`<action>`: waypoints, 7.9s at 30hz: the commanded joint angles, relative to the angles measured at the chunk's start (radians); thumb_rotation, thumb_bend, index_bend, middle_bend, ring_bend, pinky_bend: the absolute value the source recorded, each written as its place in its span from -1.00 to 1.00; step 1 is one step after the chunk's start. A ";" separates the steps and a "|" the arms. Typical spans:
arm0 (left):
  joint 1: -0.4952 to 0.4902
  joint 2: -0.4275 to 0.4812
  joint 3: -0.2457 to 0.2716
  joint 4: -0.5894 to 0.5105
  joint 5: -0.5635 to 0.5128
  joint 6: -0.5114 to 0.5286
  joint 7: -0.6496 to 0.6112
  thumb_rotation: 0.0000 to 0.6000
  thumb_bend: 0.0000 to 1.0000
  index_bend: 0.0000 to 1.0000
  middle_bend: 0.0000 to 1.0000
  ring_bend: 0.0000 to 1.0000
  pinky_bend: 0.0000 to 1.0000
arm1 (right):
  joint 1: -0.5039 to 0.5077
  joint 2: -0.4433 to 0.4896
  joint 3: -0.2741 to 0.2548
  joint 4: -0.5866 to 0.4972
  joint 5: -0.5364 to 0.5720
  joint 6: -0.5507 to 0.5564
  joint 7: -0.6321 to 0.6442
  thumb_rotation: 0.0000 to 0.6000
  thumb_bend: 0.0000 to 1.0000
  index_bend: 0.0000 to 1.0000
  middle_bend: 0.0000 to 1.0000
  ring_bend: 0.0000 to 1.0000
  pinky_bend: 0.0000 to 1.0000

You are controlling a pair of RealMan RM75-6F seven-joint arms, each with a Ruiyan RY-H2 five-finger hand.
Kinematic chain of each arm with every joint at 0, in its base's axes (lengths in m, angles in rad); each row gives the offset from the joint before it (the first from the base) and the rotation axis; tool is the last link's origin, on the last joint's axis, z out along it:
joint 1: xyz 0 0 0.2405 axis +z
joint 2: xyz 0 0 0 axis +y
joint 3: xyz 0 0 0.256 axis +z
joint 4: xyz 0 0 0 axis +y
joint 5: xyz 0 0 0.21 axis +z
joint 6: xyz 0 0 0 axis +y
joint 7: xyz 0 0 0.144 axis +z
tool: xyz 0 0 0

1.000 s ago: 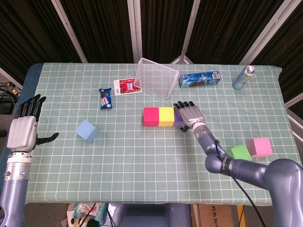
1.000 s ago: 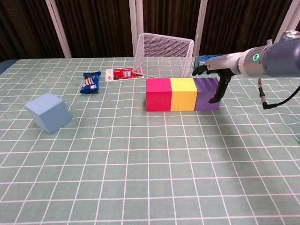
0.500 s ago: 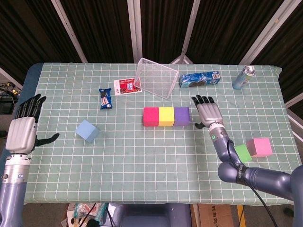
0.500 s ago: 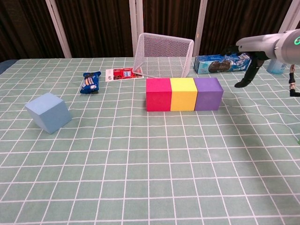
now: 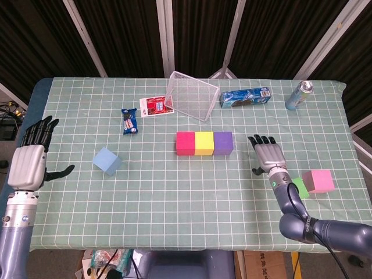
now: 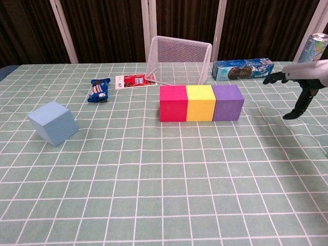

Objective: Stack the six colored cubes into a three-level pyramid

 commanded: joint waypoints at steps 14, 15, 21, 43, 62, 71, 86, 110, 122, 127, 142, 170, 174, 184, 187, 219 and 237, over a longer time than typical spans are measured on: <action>0.008 0.011 0.001 -0.005 0.004 -0.001 -0.017 1.00 -0.78 -1.00 -1.00 -1.00 -1.00 | 0.004 -0.063 -0.004 0.030 0.060 -0.032 -0.065 1.00 -0.42 -1.00 -1.00 -1.00 -1.00; 0.008 0.012 0.001 -0.004 0.003 -0.003 -0.018 1.00 -0.78 -1.00 -1.00 -1.00 -1.00 | 0.005 -0.067 -0.002 0.034 0.065 -0.035 -0.067 1.00 -0.42 -1.00 -1.00 -1.00 -1.00; 0.007 0.012 0.002 0.001 -0.002 -0.010 -0.022 1.00 -0.78 -1.00 -1.00 -1.00 -1.00 | 0.009 -0.087 0.001 0.050 0.074 -0.046 -0.084 1.00 -0.42 -1.00 -1.00 -1.00 -1.00; 0.008 0.013 -0.001 0.002 -0.003 -0.011 -0.027 1.00 -0.78 -1.00 -1.00 -1.00 -1.00 | 0.018 -0.125 0.034 0.060 0.058 -0.045 -0.101 1.00 -0.42 -1.00 -1.00 -1.00 -1.00; 0.009 0.014 -0.003 0.003 -0.002 -0.011 -0.031 1.00 -0.78 -1.00 -1.00 -1.00 -1.00 | 0.008 -0.136 0.047 0.059 0.031 -0.042 -0.099 1.00 -0.42 -1.00 -1.00 -1.00 -1.00; 0.009 0.013 -0.003 0.006 -0.004 -0.013 -0.032 1.00 -0.78 -1.00 -1.00 -1.00 -1.00 | 0.008 -0.144 0.050 0.065 0.031 -0.038 -0.108 1.00 -0.42 -1.00 -1.00 -1.00 -1.00; 0.010 0.016 -0.002 0.005 0.000 -0.015 -0.039 1.00 -0.79 -1.00 -1.00 -1.00 -1.00 | -0.046 -0.070 0.062 -0.025 -0.071 0.069 -0.071 1.00 -0.42 -1.00 -1.00 -1.00 -1.00; 0.015 0.013 0.009 -0.011 0.029 -0.005 -0.022 1.00 -0.80 -1.00 -1.00 -1.00 -1.00 | -0.235 0.260 -0.021 -0.276 -0.309 0.137 0.052 1.00 -0.42 -1.00 -1.00 -1.00 -1.00; 0.016 0.010 0.015 -0.016 0.043 -0.002 -0.014 1.00 -0.80 -1.00 -1.00 -1.00 -1.00 | -0.331 0.251 -0.115 -0.233 -0.427 0.115 0.057 1.00 -0.42 -1.00 -1.00 -1.00 -1.00; 0.018 0.010 0.016 -0.018 0.046 0.000 -0.013 1.00 -0.80 -1.00 -1.00 -1.00 -1.00 | -0.354 0.242 -0.137 -0.207 -0.435 0.099 0.056 1.00 -0.42 -1.00 -1.00 -1.00 -1.00; 0.019 0.006 0.020 -0.016 0.046 -0.002 -0.005 1.00 -0.80 -1.00 -1.00 -1.00 -1.00 | -0.384 0.185 -0.137 -0.092 -0.427 0.028 0.062 1.00 -0.42 -1.00 -1.00 -1.00 -1.00; 0.021 0.001 0.013 -0.015 0.038 0.002 -0.004 1.00 -0.80 -1.00 -1.00 -1.00 -1.00 | -0.417 0.112 -0.091 0.000 -0.533 0.020 0.080 1.00 -0.42 -0.29 -0.11 -0.40 -1.00; 0.021 0.002 0.012 -0.018 0.039 0.003 -0.006 1.00 -0.80 -1.00 -1.00 -1.00 -1.00 | -0.407 0.121 -0.066 -0.030 -0.515 0.014 0.085 1.00 -0.42 -0.29 -0.11 -0.40 -1.00; 0.021 0.003 0.010 -0.019 0.037 0.004 -0.006 1.00 -0.80 -1.00 -1.00 -1.00 -1.00 | -0.277 0.126 0.053 -0.095 -0.334 -0.031 -0.018 1.00 -0.42 -0.29 -0.11 -0.40 -1.00; 0.021 0.003 0.008 -0.017 0.033 0.004 -0.007 1.00 -0.80 -1.00 -1.00 -1.00 -1.00 | -0.222 0.111 0.083 -0.086 -0.254 -0.050 -0.065 1.00 -0.42 -0.29 -0.11 -0.40 -1.00; 0.018 0.005 -0.003 0.015 -0.010 -0.008 -0.017 1.00 -0.80 -1.00 -1.00 -1.00 -1.00 | 0.098 -0.179 0.113 0.311 0.336 -0.075 -0.346 1.00 -0.42 -0.33 -0.11 -0.40 -1.00; 0.019 0.004 0.003 -0.001 0.002 -0.004 -0.006 1.00 -0.80 -1.00 -1.00 -1.00 -1.00 | 0.055 -0.154 0.119 0.276 0.323 -0.080 -0.300 1.00 -0.42 -1.00 -0.96 -0.96 -1.00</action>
